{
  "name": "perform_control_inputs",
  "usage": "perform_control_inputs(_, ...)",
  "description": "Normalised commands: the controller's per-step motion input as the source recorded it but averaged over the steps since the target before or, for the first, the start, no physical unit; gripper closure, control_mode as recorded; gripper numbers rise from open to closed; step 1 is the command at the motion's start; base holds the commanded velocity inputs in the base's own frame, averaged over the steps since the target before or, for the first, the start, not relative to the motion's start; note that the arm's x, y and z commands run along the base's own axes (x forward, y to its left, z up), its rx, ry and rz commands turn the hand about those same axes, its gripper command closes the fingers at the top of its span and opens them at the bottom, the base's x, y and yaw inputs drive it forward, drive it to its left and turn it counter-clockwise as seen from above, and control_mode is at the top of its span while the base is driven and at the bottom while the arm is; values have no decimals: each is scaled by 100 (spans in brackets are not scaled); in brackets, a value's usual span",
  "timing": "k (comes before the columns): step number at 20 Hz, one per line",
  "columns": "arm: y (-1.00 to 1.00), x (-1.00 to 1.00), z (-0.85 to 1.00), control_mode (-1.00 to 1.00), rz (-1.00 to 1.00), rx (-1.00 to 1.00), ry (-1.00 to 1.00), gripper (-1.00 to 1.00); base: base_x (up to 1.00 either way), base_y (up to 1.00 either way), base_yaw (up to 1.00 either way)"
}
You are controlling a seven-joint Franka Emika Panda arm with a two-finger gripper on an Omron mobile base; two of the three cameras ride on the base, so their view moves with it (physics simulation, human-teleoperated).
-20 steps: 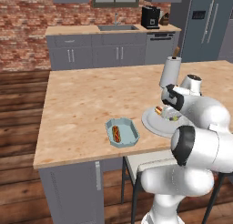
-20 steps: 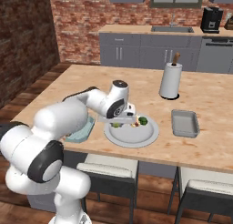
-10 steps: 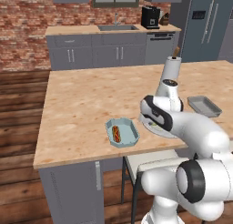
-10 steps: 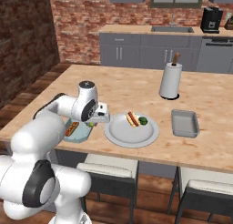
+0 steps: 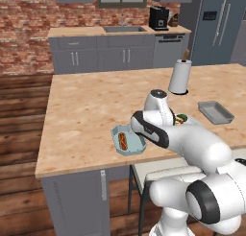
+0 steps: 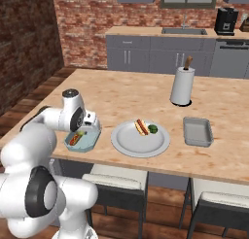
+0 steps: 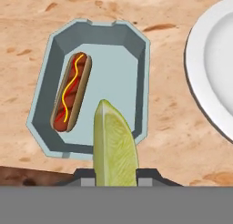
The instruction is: Place one cooked food and one vegetable from the large plate to each tupperware container.
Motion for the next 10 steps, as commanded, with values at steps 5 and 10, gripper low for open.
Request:
perform_control_inputs(5,26,23,-23,-100,-2,0,0,100,0,0,0)
perform_control_inputs(10,6,7,-9,-100,-1,0,-2,100,0,0,0)
